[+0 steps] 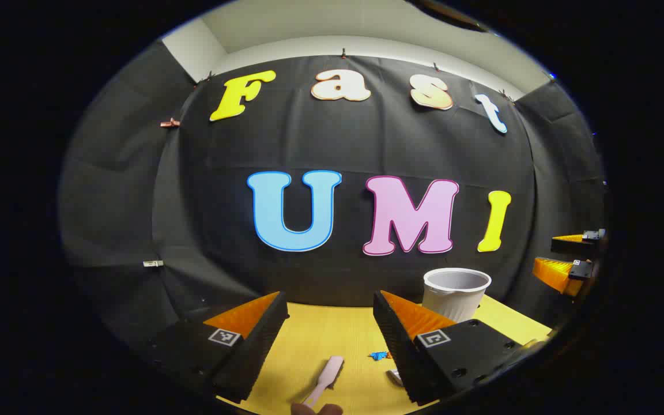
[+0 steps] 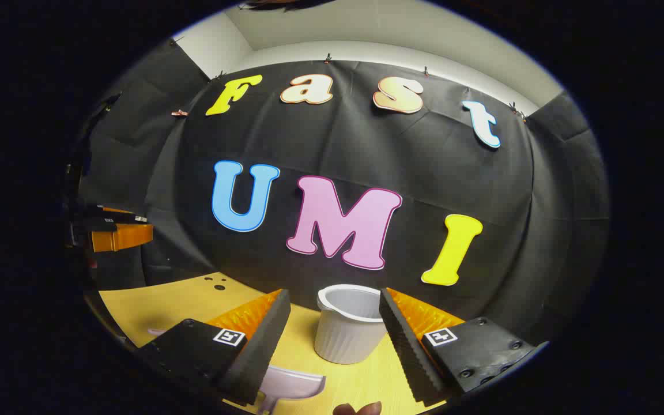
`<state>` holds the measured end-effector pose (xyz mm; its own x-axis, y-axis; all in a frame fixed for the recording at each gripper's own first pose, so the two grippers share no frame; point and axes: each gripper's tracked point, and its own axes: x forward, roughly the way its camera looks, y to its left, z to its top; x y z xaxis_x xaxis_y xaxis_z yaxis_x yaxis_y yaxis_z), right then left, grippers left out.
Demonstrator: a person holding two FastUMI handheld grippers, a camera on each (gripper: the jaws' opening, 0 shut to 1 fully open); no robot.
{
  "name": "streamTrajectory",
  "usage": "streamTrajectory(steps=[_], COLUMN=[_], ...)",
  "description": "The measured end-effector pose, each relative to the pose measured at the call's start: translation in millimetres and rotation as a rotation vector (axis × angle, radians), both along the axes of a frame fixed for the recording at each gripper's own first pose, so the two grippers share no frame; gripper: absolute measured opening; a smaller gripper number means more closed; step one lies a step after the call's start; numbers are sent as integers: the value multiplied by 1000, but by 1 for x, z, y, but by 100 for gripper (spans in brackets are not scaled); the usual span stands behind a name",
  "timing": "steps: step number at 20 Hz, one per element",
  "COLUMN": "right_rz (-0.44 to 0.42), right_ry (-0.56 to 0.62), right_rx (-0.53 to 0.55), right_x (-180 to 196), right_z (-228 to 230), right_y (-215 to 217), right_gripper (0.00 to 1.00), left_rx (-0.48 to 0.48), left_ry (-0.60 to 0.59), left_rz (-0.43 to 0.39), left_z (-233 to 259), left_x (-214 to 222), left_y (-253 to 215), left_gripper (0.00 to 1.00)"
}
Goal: Pick up the small broom and dustpan from the desktop, sweep the trash into the dustpan with the broom, and then empty the trash into the garbage bin.
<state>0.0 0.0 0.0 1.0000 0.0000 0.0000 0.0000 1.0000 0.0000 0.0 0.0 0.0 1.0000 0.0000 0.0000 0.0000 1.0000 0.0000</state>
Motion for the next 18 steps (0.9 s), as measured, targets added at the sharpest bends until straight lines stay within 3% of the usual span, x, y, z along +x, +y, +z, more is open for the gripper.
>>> streamTrajectory(steps=[7, 18], right_rz=[-42, -35], right_ry=[41, 82], right_rx=[27, 56], right_x=[7, 20], right_z=[-13, -23], right_y=[10, 39], right_gripper=[97, 97], left_rx=[-5, 25], left_ry=[46, 77], left_rz=[-70, -130], left_z=[-16, -35], left_x=[21, 35], left_y=[-9, -5], left_gripper=[95, 95])
